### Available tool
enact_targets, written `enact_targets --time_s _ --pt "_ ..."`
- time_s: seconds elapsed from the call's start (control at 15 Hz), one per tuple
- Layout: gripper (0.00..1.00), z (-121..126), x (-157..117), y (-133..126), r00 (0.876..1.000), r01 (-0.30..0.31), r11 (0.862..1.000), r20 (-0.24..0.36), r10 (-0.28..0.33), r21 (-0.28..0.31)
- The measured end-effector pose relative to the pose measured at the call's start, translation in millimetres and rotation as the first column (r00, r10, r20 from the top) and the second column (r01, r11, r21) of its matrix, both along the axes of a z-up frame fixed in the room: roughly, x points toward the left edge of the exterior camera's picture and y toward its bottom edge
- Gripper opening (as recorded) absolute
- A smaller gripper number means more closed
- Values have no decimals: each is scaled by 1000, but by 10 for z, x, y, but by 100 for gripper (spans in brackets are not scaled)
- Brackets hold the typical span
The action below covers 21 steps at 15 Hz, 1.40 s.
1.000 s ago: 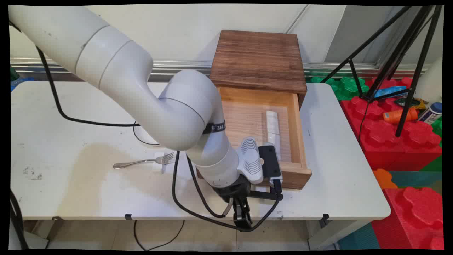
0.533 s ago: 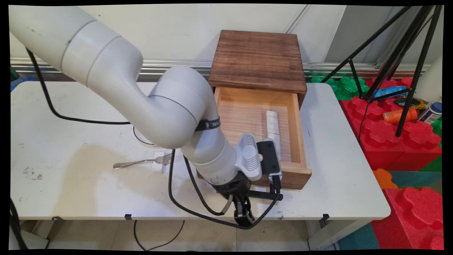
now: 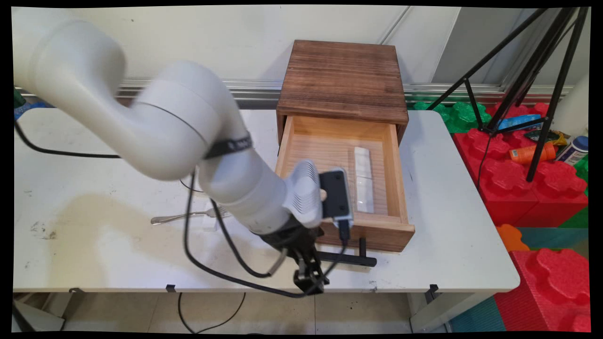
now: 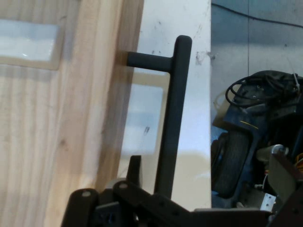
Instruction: Pick up the knife from the left of the white plate
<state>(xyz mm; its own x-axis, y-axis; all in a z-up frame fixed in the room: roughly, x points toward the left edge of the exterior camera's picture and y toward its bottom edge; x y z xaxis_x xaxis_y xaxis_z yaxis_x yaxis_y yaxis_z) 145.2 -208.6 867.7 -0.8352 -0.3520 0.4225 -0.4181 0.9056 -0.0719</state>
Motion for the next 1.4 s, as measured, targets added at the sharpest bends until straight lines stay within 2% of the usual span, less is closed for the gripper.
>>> enact_targets --time_s 0.2,0.67,0.8,0.87,1.0,1.4 --pt "100 179 242 44 1000 12 1000 -17 -12 -15" --pt "100 565 997 53 999 18 999 -48 -19 -31" --pt "100 666 1298 27 998 20 999 -62 -22 -32" --pt "100 690 1385 15 998 19 999 -66 -21 -33" --pt "100 768 1723 -54 997 8 999 -76 -11 -36" --pt "100 830 2384 -243 997 -3 1000 -82 0 -27"
